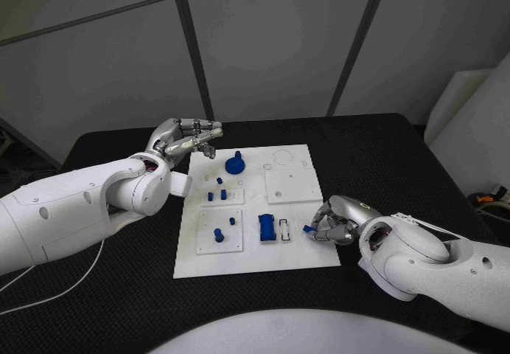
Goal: Assemble the parts on the task board
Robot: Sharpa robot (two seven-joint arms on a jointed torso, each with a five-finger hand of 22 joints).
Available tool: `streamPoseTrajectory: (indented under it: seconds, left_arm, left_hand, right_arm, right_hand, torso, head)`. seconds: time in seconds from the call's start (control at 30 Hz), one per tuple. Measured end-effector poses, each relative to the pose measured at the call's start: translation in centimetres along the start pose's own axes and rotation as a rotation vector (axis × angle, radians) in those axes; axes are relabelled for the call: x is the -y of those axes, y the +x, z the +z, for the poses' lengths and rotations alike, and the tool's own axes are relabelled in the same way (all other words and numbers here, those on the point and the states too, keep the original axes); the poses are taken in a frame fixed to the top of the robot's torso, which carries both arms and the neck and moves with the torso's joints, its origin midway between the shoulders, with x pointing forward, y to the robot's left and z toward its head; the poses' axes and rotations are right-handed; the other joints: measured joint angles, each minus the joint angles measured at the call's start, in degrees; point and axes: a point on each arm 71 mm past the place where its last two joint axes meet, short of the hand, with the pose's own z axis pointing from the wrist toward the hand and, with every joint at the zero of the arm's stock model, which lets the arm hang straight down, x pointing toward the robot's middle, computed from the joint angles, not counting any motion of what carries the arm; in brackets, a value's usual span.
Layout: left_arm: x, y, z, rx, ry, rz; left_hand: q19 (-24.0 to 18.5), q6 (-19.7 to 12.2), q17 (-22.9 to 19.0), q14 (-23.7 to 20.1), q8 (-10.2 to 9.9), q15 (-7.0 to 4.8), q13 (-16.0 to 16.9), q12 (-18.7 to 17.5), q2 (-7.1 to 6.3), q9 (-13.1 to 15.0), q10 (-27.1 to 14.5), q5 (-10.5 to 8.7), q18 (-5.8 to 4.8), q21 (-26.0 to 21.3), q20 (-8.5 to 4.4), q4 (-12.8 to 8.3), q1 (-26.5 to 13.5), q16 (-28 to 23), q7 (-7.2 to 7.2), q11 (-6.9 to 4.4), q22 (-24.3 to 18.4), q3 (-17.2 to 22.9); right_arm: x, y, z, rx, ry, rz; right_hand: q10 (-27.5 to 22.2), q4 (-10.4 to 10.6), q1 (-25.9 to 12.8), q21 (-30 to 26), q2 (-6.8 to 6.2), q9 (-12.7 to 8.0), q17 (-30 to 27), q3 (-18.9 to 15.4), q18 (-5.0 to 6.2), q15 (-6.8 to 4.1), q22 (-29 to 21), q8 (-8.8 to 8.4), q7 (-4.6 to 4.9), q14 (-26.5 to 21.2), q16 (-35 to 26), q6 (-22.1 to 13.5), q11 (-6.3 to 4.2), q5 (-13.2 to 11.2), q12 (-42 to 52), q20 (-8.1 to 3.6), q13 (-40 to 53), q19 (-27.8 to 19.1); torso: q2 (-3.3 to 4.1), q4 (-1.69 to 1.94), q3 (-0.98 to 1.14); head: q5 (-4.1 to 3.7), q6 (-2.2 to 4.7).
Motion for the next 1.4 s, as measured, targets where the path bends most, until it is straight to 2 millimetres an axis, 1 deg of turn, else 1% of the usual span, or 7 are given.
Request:
streamPoseTrajectory:
  seconds: [0.3, 0.6, 0.77, 0.93, 1.0, 1.07, 1.4]
  left_arm:
    - [0.0, 0.0, 0.0, -0.001, 0.0, 0.0]
    - [0.0, 0.0, -0.1, -0.002, 0.0, -0.001]
    - [0.0, 0.0, -0.1, -0.002, 0.0, -0.001]
    - [0.1, 0.1, -0.1, -0.002, 0.0, -0.001]
    - [0.1, 0.1, -0.1, -0.003, 0.0, -0.001]
    - [0.1, 0.1, -0.1, -0.003, 0.001, -0.001]
    - [0.1, 0.1, -0.1, -0.004, 0.0, -0.002]
  left_hand:
    - [0.0, 0.0, 0.0, 0.0, 0.0, 0.0, 0.0, 0.0, 0.0, 0.0, 0.0, 0.0, 0.0, 0.0, 0.0, 0.0, 0.0, 0.0, 0.0, 0.0, 0.0, 0.0]
    - [0.0, 0.0, 0.0, 0.0, 0.0, 0.0, 0.0, 0.0, 0.0, 0.0, 0.0, 0.0, 0.0, 0.0, 0.0, 0.0, 0.0, 0.0, 0.0, 0.0, 0.0, 0.0]
    - [0.0, 0.0, 0.0, 0.0, 0.0, 0.0, 0.0, 0.0, 0.0, 0.0, 0.0, 0.0, -0.01, 0.0, 0.0, 0.0, 0.0, 0.0, 0.0, 0.0, 0.0, 0.0]
    - [0.0, 0.0, 0.0, 0.0, 0.0, 0.0, 0.0, 0.0, 0.0, 0.0, 0.0, 0.0, 0.0, 0.0, 0.0, 0.0, 0.0, 0.0, 0.0, 0.0, 0.0, 0.0]
    - [0.0, 0.0, 0.0, 0.0, 0.0, 0.0, 0.0, 0.0, 0.0, 0.0, 0.0, 0.0, -0.01, 0.0, 0.0, 0.0, 0.0, 0.0, 0.0, 0.0, 0.0, 0.0]
    - [0.0, 0.0, 0.0, 0.0, 0.0, 0.0, 0.0, 0.0, 0.0, 0.0, 0.0, 0.0, 0.0, 0.0, 0.0, 0.0, 0.0, 0.0, 0.0, 0.0, 0.0, 0.0]
    - [0.0, 0.0, 0.0, 0.0, 0.0, 0.0, 0.0, 0.0, 0.0, 0.0, 0.0, 0.0, 0.0, 0.0, 0.0, 0.0, 0.0, 0.0, 0.0, 0.0, 0.0, 0.0]
  right_arm:
    - [-1.2, 0.5, 0.4, -0.014, -0.006, 0.139]
    - [-1.7, 0.9, 0.9, -0.01, -0.004, 0.2]
    - [-2.0, 1.1, 1.3, -0.016, 0.0, 0.219]
    - [-2.1, 1.4, 1.7, -0.03, 0.005, 0.224]
    - [-2.3, 1.5, 1.8, -0.04, 0.006, 0.224]
    - [-2.4, 1.7, 1.9, -0.05, 0.005, 0.224]
    - [-2.6, 2.0, 2.2, -0.079, 0.008, 0.218]
  right_hand:
    - [0.0, 0.3, -0.2, 0.2, 0.24, 0.2, 0.0, 0.3, 0.0, 0.01, 0.0, 0.24, 0.0, 0.0, 0.0, 0.0, 0.0, 0.0, 0.0, 0.0, 0.0, 0.0]
    - [0.0, 0.7, -0.5, 0.2, 0.52, 0.4, 0.0, 0.7, 0.0, -0.21, 0.0, 0.29, -0.02, -0.2, 0.0, 0.0, 0.0, 0.0, 0.2, 0.01, 0.0, 0.0]
    - [0.0, 1.4, -1.0, 0.2, 0.93, 0.4, 0.0, 1.3, 0.0, -0.43, 0.0, 0.73, -0.04, 0.0, 0.0, 0.0, 0.0, -0.1, 0.3, -0.2, 0.0, 0.2]
    - [0.4, 2.9, -3.5, 0.5, 0.44, 0.5, 0.0, 1.1, 0.0, -0.65, 0.0, 1.21, -0.03, 0.0, 0.0, 0.0, -0.42, 0.3, 0.3, -0.2, -0.2, 0.2]
    - [0.9, 3.6, -4.5, 0.5, -0.24, 1.9, 0.0, 0.9, 0.0, -0.67, 0.0, 1.65, -0.28, 0.0, 0.0, 0.6, -0.92, 2.2, 0.3, -0.2, -2.0, 0.2]
    - [1.1, 3.8, -5.1, 0.5, -0.53, 2.4, 0.0, 0.6, 0.0, -0.68, 0.0, 1.85, -0.52, 0.0, 0.0, 0.9, -1.12, 3.2, 0.3, -0.2, -2.7, 0.2]
    - [1.3, 4.2, -7.0, 0.7, -0.61, 3.6, 0.0, 0.2, 0.0, -0.75, 0.0, 2.67, -0.98, -0.1, 0.0, 1.6, -1.32, 3.3, 0.8, -0.41, -4.3, 0.4]
  torso:
    - [0.03, 0.0, 0.01]
    - [0.03, -0.01, 0.01]
    - [0.03, -0.04, 0.01]
    - [0.04, -0.05, 0.02]
    - [0.04, -0.05, 0.02]
    - [0.04, -0.05, 0.02]
    - [0.02, -0.1, 0.04]
  head:
    - [0.29, -0.15]
    - [0.39, -0.25]
    - [0.52, -0.28]
    - [0.54, -0.34]
    - [0.58, -0.39]
    - [0.61, -0.4]
    - [0.69, -0.47]
